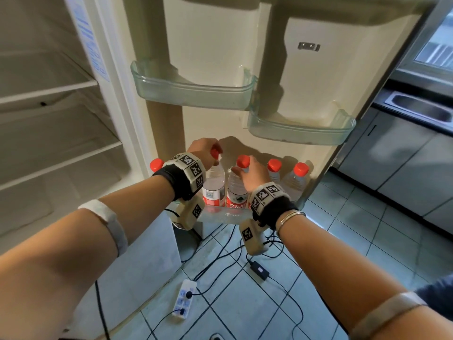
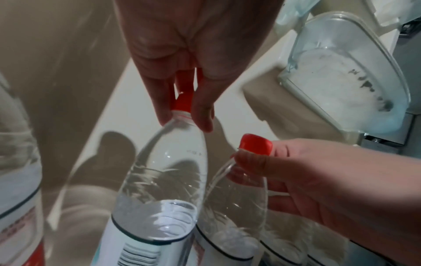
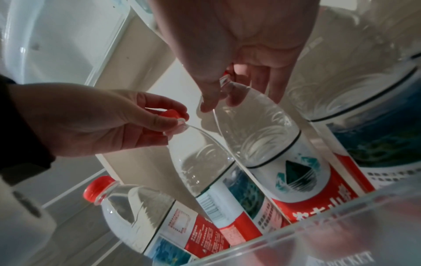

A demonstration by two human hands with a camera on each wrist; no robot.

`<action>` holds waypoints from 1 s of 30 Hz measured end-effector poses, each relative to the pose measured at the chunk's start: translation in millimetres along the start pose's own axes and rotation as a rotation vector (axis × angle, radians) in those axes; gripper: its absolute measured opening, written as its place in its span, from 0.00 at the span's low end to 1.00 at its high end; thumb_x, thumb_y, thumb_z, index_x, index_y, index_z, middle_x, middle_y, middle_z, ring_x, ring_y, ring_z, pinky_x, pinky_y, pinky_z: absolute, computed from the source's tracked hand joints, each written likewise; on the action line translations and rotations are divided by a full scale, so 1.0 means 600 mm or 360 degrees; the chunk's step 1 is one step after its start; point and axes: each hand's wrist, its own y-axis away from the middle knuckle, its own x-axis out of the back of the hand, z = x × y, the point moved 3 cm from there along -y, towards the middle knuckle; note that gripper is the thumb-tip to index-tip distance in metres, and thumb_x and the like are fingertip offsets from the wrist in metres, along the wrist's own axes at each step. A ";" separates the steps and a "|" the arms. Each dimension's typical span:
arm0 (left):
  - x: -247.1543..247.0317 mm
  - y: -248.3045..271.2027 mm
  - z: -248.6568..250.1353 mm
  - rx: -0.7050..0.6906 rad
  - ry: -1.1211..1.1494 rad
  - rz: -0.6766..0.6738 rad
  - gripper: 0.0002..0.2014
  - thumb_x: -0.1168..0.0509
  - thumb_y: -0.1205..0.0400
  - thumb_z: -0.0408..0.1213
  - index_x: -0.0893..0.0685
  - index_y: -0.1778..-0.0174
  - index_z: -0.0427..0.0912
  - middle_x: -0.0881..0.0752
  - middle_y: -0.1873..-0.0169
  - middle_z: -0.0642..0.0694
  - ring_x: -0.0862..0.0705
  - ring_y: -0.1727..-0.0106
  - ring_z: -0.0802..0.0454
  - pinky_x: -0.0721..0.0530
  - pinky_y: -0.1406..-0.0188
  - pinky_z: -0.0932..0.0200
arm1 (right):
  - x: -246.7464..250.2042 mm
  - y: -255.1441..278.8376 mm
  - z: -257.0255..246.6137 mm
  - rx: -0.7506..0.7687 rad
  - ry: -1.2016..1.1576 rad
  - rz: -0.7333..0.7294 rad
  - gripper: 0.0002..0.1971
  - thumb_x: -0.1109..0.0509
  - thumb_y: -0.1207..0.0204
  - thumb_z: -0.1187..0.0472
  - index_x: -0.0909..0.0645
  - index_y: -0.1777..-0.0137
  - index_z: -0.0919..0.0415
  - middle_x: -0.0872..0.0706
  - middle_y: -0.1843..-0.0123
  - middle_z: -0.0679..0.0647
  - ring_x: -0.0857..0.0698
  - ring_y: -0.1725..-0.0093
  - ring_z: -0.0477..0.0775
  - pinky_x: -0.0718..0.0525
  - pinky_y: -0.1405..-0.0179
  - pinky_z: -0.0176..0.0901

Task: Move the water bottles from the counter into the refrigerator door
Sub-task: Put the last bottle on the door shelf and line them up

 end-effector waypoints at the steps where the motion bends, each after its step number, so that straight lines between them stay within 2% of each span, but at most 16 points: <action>1: -0.003 0.002 0.000 -0.0011 -0.0003 -0.0024 0.12 0.39 0.21 0.22 0.16 0.45 0.37 0.18 0.54 0.46 0.19 0.57 0.53 0.26 0.67 0.74 | 0.000 0.000 0.000 -0.0001 -0.0006 0.0006 0.19 0.33 0.22 0.53 0.27 0.38 0.64 0.17 0.41 0.62 0.18 0.42 0.62 0.25 0.47 0.46; 3: -0.005 0.006 -0.001 -0.0028 -0.0018 -0.0041 0.13 0.38 0.21 0.22 0.16 0.45 0.38 0.17 0.52 0.44 0.20 0.57 0.54 0.25 0.64 0.72 | 0.000 0.001 -0.001 0.0000 -0.0015 0.0024 0.19 0.33 0.22 0.54 0.27 0.37 0.65 0.17 0.41 0.62 0.18 0.41 0.63 0.25 0.45 0.47; 5: -0.004 0.008 -0.003 -0.0038 -0.0023 -0.0047 0.15 0.34 0.24 0.21 0.16 0.44 0.38 0.14 0.48 0.42 0.20 0.53 0.54 0.24 0.54 0.67 | 0.001 0.003 0.000 0.0005 -0.0029 0.0038 0.19 0.32 0.22 0.55 0.27 0.36 0.65 0.17 0.40 0.62 0.18 0.40 0.63 0.26 0.46 0.45; 9: -0.002 0.016 -0.012 -0.0026 0.0049 -0.0156 0.22 0.25 0.30 0.27 0.17 0.40 0.42 0.14 0.41 0.43 0.18 0.40 0.48 0.24 0.38 0.59 | 0.003 0.007 -0.003 0.0027 -0.0131 0.0076 0.19 0.31 0.23 0.58 0.29 0.35 0.62 0.17 0.42 0.60 0.18 0.43 0.62 0.27 0.49 0.41; 12: 0.006 0.026 -0.028 -0.0007 0.0075 -0.0180 0.23 0.23 0.30 0.38 0.18 0.39 0.45 0.16 0.40 0.48 0.20 0.37 0.50 0.28 0.40 0.60 | 0.002 0.010 -0.006 0.0049 -0.0165 0.0116 0.19 0.31 0.23 0.60 0.29 0.35 0.61 0.16 0.42 0.60 0.17 0.43 0.62 0.26 0.48 0.42; 14: 0.026 0.036 -0.043 0.0044 0.0112 -0.0073 0.22 0.25 0.29 0.43 0.17 0.39 0.45 0.17 0.43 0.50 0.22 0.41 0.54 0.29 0.42 0.61 | 0.001 0.012 -0.009 0.0070 -0.0137 0.0125 0.19 0.32 0.23 0.60 0.29 0.35 0.62 0.16 0.41 0.61 0.17 0.42 0.62 0.26 0.48 0.42; 16: 0.051 0.045 -0.059 0.0071 0.0052 0.0100 0.19 0.26 0.28 0.41 0.16 0.41 0.44 0.17 0.45 0.48 0.21 0.41 0.51 0.28 0.43 0.61 | -0.001 0.012 -0.010 0.0070 -0.0122 0.0132 0.19 0.32 0.23 0.59 0.29 0.35 0.63 0.16 0.41 0.62 0.17 0.42 0.63 0.25 0.47 0.44; 18: 0.072 0.054 -0.069 0.0079 -0.0020 0.0267 0.15 0.27 0.27 0.37 0.15 0.44 0.43 0.15 0.41 0.45 0.19 0.39 0.46 0.24 0.41 0.58 | -0.004 0.011 -0.011 0.0057 -0.0123 0.0146 0.20 0.31 0.24 0.59 0.29 0.35 0.63 0.17 0.42 0.62 0.18 0.42 0.63 0.25 0.47 0.45; 21: 0.094 0.063 -0.087 0.0149 0.0010 0.0464 0.12 0.30 0.27 0.30 0.14 0.48 0.44 0.13 0.44 0.44 0.17 0.42 0.46 0.22 0.48 0.60 | -0.009 0.012 -0.012 0.0041 -0.0113 0.0175 0.20 0.32 0.24 0.59 0.30 0.34 0.63 0.16 0.43 0.63 0.17 0.44 0.64 0.23 0.46 0.48; 23: 0.096 0.070 -0.102 0.0174 -0.0053 0.0438 0.15 0.29 0.28 0.30 0.15 0.45 0.43 0.13 0.44 0.44 0.17 0.42 0.46 0.24 0.49 0.62 | -0.011 0.013 -0.012 0.0034 -0.0112 0.0185 0.21 0.32 0.23 0.59 0.30 0.33 0.63 0.16 0.43 0.63 0.17 0.44 0.64 0.23 0.46 0.48; 26: 0.086 0.083 -0.122 0.0212 -0.0146 0.0351 0.16 0.29 0.28 0.28 0.16 0.44 0.40 0.14 0.46 0.41 0.17 0.43 0.42 0.22 0.48 0.58 | -0.010 0.016 -0.012 0.0029 -0.0119 0.0192 0.21 0.32 0.23 0.59 0.31 0.33 0.64 0.17 0.42 0.63 0.18 0.43 0.64 0.23 0.46 0.47; 28: 0.083 0.087 -0.128 0.0249 -0.0111 0.0397 0.16 0.31 0.28 0.24 0.16 0.45 0.40 0.14 0.50 0.41 0.17 0.43 0.42 0.22 0.49 0.59 | -0.010 0.017 -0.011 0.0027 -0.0115 0.0186 0.22 0.32 0.23 0.59 0.31 0.32 0.64 0.18 0.41 0.63 0.18 0.43 0.64 0.24 0.47 0.47; 30: 0.083 0.087 -0.126 0.0248 -0.0021 0.0451 0.18 0.27 0.30 0.24 0.17 0.46 0.40 0.14 0.47 0.41 0.18 0.41 0.43 0.23 0.48 0.60 | -0.010 0.018 -0.009 0.0022 -0.0120 0.0174 0.22 0.33 0.22 0.58 0.32 0.31 0.64 0.18 0.41 0.63 0.18 0.42 0.65 0.23 0.46 0.48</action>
